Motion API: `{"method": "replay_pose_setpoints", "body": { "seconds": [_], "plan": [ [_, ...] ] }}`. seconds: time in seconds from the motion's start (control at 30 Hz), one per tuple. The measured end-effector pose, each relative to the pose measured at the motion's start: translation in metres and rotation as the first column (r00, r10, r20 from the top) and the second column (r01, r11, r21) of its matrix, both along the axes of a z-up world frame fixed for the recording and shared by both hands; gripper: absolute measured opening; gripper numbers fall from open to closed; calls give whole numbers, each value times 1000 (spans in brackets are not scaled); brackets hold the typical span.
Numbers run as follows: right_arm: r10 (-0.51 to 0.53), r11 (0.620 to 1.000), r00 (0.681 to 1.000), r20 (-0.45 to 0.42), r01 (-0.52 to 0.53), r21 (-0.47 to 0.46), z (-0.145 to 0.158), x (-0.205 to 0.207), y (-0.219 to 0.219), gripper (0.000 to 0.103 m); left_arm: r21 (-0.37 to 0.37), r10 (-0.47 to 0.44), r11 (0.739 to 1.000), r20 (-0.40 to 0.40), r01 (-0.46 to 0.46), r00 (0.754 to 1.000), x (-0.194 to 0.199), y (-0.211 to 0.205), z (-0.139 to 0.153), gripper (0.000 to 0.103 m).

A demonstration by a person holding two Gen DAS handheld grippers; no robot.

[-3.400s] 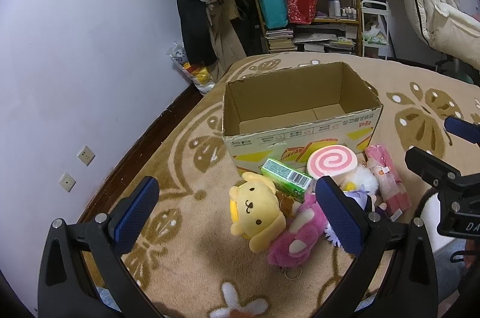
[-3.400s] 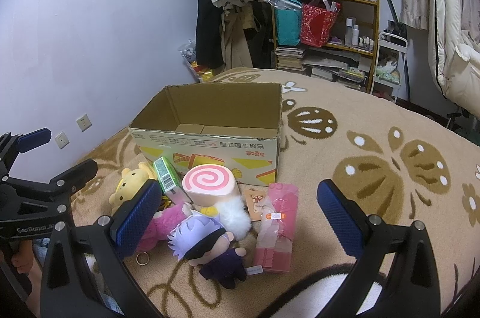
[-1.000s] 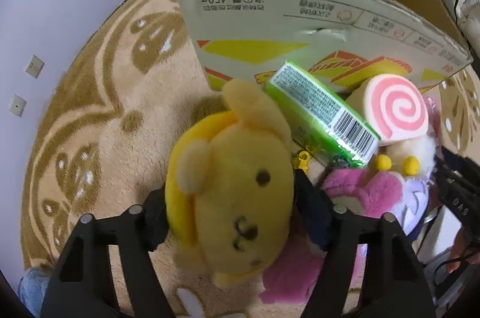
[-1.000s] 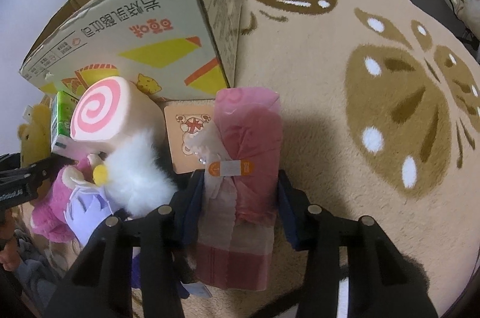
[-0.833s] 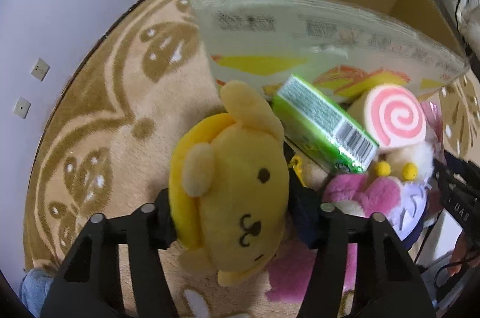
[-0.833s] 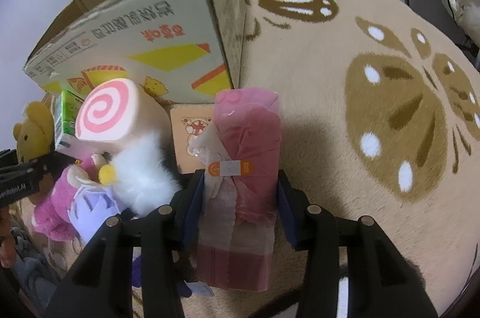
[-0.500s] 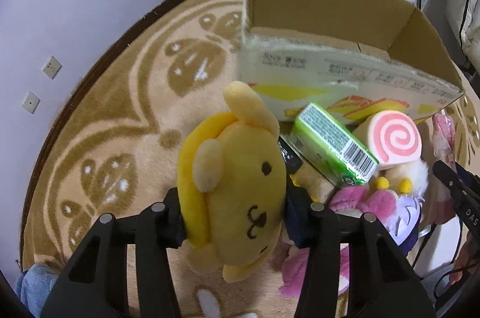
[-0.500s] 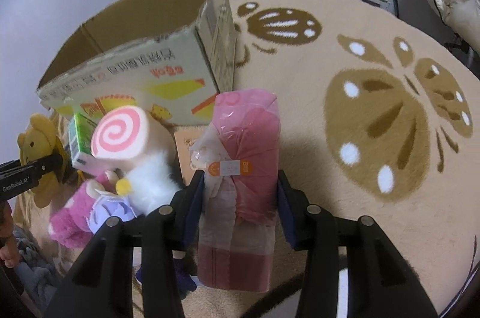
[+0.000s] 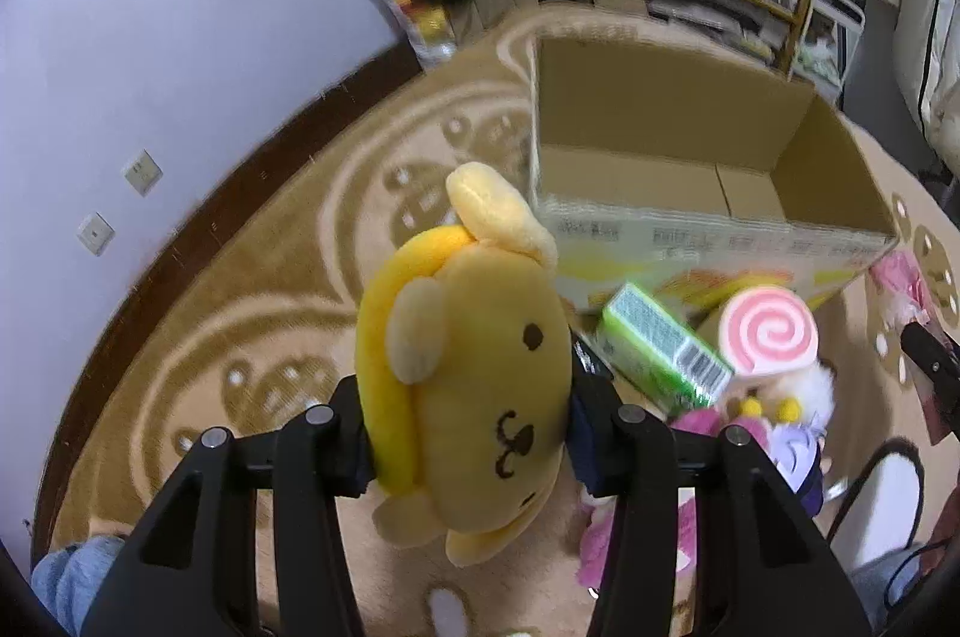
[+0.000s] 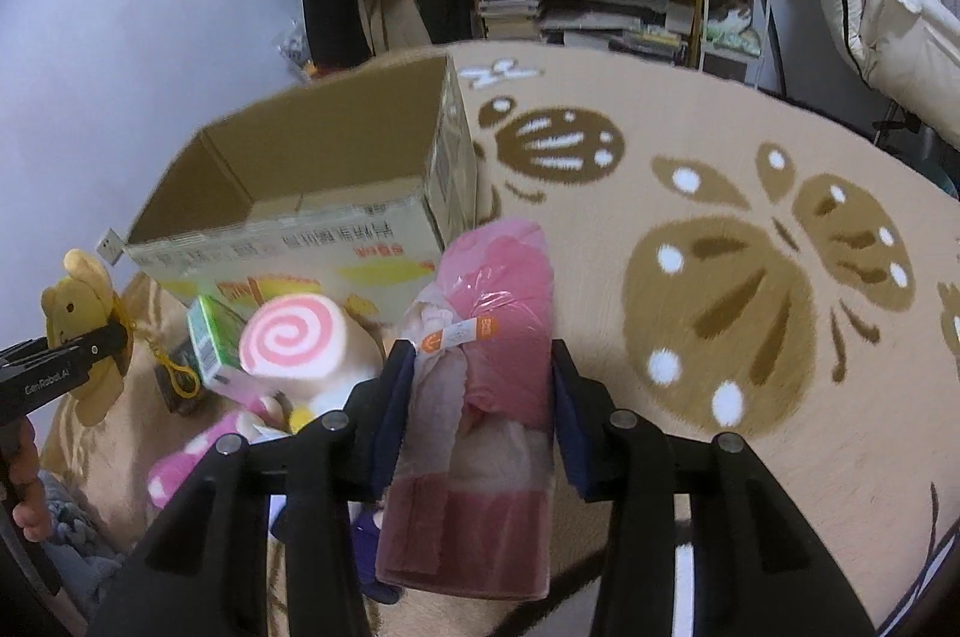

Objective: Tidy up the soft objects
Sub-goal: 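Lift both held toys and lower them into the cardboard box, opening both tools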

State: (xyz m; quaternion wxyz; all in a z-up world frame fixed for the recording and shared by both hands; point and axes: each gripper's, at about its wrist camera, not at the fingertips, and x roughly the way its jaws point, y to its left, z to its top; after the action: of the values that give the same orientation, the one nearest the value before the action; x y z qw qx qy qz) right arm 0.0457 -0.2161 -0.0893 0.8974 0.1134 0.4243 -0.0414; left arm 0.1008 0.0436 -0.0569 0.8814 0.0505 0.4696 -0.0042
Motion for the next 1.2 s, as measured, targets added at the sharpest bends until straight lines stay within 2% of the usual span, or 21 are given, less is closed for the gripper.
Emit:
{"method": "replay_pose_setpoints", "body": {
  "seconds": [0.1,0.13,0.17,0.3,0.43,0.73,1.0,1.2],
  "plan": [
    [-3,1000,999,35,3,-1,10,-1,-1,37,0,9,1000,56,-9,998,-5,3,14,46],
    [-3,1000,999,48,3,-4,14,-1,0,21,-1,11,1000,70,-11,997,-6,4,18,46],
    [2,1000,998,56,-1,-10,18,-2,1,17,3,15,1000,85,-15,996,-7,5,23,46],
    [36,999,998,56,-36,5,19,-1,4,15,-3,24,1000,105,-24,994,-9,9,28,46],
    [31,999,998,57,-30,-20,20,-1,7,15,-1,35,999,138,-35,990,-10,11,37,46],
    [-9,1000,980,198,14,-24,57,-8,0,15,-9,29,1000,285,-28,958,2,11,77,46],
    [74,996,952,296,-55,-72,86,20,12,15,0,-20,1000,334,21,942,30,-8,86,46],
    [131,989,948,292,-102,-111,83,48,22,15,5,-75,997,361,79,929,48,-29,89,47]
  ]
}}
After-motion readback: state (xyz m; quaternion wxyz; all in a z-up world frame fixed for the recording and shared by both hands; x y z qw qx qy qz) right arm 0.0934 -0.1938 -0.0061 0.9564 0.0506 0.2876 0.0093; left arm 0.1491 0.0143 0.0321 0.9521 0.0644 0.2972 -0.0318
